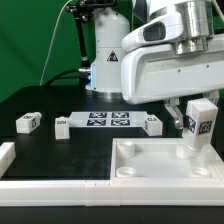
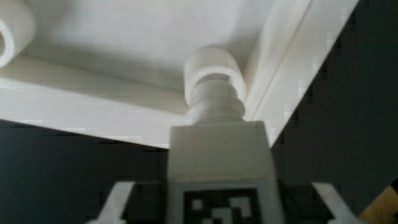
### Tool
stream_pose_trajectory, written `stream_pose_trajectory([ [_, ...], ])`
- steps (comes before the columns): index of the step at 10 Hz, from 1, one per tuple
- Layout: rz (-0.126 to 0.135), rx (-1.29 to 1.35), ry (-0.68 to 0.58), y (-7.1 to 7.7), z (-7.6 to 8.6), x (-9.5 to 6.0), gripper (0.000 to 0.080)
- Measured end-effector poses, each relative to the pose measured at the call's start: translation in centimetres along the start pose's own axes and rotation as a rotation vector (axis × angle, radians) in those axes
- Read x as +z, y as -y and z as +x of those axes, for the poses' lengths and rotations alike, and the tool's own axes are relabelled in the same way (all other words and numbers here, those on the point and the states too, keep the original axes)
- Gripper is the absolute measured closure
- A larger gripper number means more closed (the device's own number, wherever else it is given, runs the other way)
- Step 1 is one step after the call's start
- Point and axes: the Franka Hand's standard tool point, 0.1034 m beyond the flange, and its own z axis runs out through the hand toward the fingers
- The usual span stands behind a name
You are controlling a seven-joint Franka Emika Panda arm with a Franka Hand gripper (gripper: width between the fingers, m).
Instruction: Assemble one leg
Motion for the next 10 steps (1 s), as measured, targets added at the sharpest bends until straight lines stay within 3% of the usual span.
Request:
stream_pose_trajectory([
  [4, -0.037, -0.004, -0.113, -0.7, 0.1, 0.0, 0.0511],
  [7, -0.042, 0.004, -0.134, -0.8, -0.2, 0.7, 0.0511],
  [10, -0.033, -0.002, -0.122, 0.3, -0.5, 1.5, 0.0511],
])
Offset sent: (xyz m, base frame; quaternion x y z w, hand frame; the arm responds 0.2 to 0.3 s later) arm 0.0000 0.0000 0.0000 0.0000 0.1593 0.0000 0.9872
